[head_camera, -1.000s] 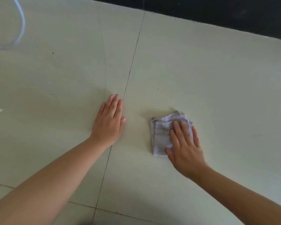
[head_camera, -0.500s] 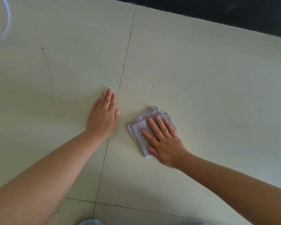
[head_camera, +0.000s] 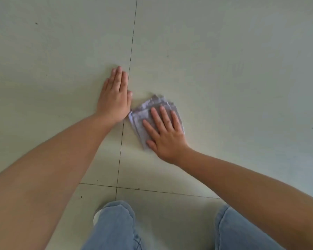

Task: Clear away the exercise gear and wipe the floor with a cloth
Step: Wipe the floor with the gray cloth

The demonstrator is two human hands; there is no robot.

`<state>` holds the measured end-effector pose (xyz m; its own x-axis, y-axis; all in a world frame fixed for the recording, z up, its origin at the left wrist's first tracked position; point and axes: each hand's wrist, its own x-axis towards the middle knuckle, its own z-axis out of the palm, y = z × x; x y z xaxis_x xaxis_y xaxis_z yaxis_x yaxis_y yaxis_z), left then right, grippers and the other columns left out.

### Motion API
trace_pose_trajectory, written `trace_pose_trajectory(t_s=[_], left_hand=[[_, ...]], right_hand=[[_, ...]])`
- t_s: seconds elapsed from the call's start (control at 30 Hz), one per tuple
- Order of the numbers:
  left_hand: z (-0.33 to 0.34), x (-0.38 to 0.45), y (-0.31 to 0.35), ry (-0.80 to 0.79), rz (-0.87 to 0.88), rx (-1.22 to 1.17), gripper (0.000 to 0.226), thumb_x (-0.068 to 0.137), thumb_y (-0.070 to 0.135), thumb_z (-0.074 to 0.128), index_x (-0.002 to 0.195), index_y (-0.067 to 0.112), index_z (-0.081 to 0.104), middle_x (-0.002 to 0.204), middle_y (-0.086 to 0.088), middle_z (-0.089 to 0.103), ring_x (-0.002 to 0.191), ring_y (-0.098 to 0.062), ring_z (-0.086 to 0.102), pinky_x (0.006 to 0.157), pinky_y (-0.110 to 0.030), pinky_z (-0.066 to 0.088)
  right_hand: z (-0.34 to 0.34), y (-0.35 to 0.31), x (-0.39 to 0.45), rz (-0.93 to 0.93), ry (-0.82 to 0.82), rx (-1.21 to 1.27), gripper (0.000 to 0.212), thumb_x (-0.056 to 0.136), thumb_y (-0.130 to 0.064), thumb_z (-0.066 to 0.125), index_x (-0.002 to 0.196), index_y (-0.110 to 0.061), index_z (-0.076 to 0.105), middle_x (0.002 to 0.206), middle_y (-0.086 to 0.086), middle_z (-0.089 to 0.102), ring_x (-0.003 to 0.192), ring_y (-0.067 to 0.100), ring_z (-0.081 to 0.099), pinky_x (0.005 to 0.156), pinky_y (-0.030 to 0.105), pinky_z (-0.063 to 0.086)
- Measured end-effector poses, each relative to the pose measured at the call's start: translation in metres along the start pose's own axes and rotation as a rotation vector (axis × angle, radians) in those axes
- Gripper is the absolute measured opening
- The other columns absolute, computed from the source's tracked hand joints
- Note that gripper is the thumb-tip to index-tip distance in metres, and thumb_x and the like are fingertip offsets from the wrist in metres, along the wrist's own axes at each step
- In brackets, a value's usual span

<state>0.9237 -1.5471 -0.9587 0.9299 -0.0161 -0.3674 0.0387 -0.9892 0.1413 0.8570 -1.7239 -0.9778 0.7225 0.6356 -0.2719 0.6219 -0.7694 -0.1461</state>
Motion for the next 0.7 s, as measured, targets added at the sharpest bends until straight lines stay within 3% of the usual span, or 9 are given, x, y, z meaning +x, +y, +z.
trace_pose_trajectory(t_s=[0.13, 0.27, 0.3, 0.37, 0.43, 0.5, 0.57, 0.63, 0.7], left_hand=[[0.000, -0.002, 0.007, 0.024, -0.050, 0.020, 0.058, 0.100, 0.017, 0.034, 0.149, -0.001, 0.009, 0.158, -0.017, 0.002, 0.148, -0.027, 0.002, 0.119, -0.036, 0.003], [0.008, -0.015, 0.035, 0.052, 0.041, -0.041, 0.056, 0.096, 0.018, 0.035, 0.145, -0.006, 0.023, 0.155, -0.022, 0.017, 0.145, -0.033, 0.016, 0.118, -0.040, 0.014], [0.013, -0.019, 0.043, 0.068, 0.126, -0.035, 0.055, 0.092, 0.020, 0.035, 0.139, -0.010, 0.035, 0.149, -0.026, 0.031, 0.140, -0.038, 0.031, 0.113, -0.043, 0.027], [0.021, -0.022, 0.058, 0.075, 0.244, -0.010, 0.056, 0.082, 0.022, 0.036, 0.121, -0.012, 0.056, 0.130, -0.028, 0.055, 0.119, -0.041, 0.056, 0.096, -0.047, 0.047], [0.022, -0.022, 0.075, 0.030, 0.321, 0.041, 0.055, 0.079, 0.023, 0.037, 0.114, -0.011, 0.062, 0.122, -0.026, 0.062, 0.110, -0.039, 0.063, 0.095, -0.039, 0.047], [0.018, -0.017, 0.091, 0.055, 0.385, 0.092, 0.054, 0.079, 0.022, 0.037, 0.113, -0.012, 0.062, 0.121, -0.027, 0.063, 0.109, -0.040, 0.063, 0.097, -0.039, 0.032], [0.013, -0.007, 0.105, 0.110, 0.399, 0.106, 0.054, 0.079, 0.021, 0.037, 0.113, -0.014, 0.061, 0.120, -0.029, 0.062, 0.109, -0.044, 0.062, 0.096, -0.038, 0.029], [0.004, 0.006, 0.115, 0.130, 0.364, 0.091, 0.054, 0.080, 0.020, 0.036, 0.113, -0.015, 0.059, 0.120, -0.031, 0.061, 0.109, -0.046, 0.061, 0.097, -0.042, 0.035], [-0.005, 0.020, 0.124, 0.123, 0.349, 0.055, 0.055, 0.081, 0.020, 0.035, 0.114, -0.017, 0.058, 0.121, -0.034, 0.059, 0.111, -0.047, 0.059, 0.093, -0.048, 0.046]], right_hand=[[0.032, -0.002, -0.074, -0.248, -0.001, -0.064, 0.054, 0.098, -0.043, 0.004, 0.135, -0.024, 0.038, 0.138, 0.008, 0.051, 0.145, 0.028, -0.011, 0.115, 0.044, 0.004], [0.028, 0.060, -0.118, -0.191, -0.057, -0.086, 0.054, 0.097, -0.048, 0.008, 0.148, -0.029, 0.015, 0.153, 0.008, 0.023, 0.146, 0.024, -0.009, 0.116, 0.042, 0.005], [0.023, 0.082, -0.127, -0.103, -0.062, -0.071, 0.055, 0.097, -0.048, 0.009, 0.148, -0.028, 0.009, 0.156, 0.009, 0.015, 0.147, 0.024, -0.007, 0.117, 0.041, 0.004], [0.010, 0.121, -0.134, 0.126, -0.091, -0.057, 0.054, 0.098, -0.049, 0.007, 0.145, -0.026, 0.018, 0.150, 0.017, 0.030, 0.145, 0.030, 0.010, 0.117, 0.039, 0.005], [-0.006, 0.146, -0.120, 0.391, -0.097, 0.003, 0.064, 0.096, -0.052, 0.003, 0.141, -0.017, 0.032, 0.140, 0.026, 0.044, 0.135, 0.041, 0.033, 0.113, 0.041, 0.011], [-0.021, 0.150, -0.088, 0.684, -0.073, 0.116, 0.080, 0.084, -0.058, -0.002, 0.146, -0.015, 0.025, 0.152, 0.023, 0.021, 0.142, 0.042, 0.018, 0.115, 0.044, 0.005], [-0.031, 0.142, -0.057, 0.859, -0.090, 0.227, 0.078, 0.081, -0.057, 0.001, 0.149, -0.020, 0.013, 0.157, 0.016, 0.002, 0.145, 0.035, -0.001, 0.117, 0.046, -0.003], [-0.027, 0.132, -0.053, 0.745, -0.051, 0.179, 0.065, 0.090, -0.050, 0.013, 0.145, -0.019, 0.029, 0.154, 0.017, 0.021, 0.142, 0.037, 0.020, 0.117, 0.048, 0.012], [-0.015, 0.126, -0.080, 0.561, -0.036, 0.122, 0.060, 0.096, -0.047, 0.008, 0.134, -0.020, 0.047, 0.138, 0.015, 0.051, 0.130, 0.035, 0.043, 0.113, 0.044, 0.021]])
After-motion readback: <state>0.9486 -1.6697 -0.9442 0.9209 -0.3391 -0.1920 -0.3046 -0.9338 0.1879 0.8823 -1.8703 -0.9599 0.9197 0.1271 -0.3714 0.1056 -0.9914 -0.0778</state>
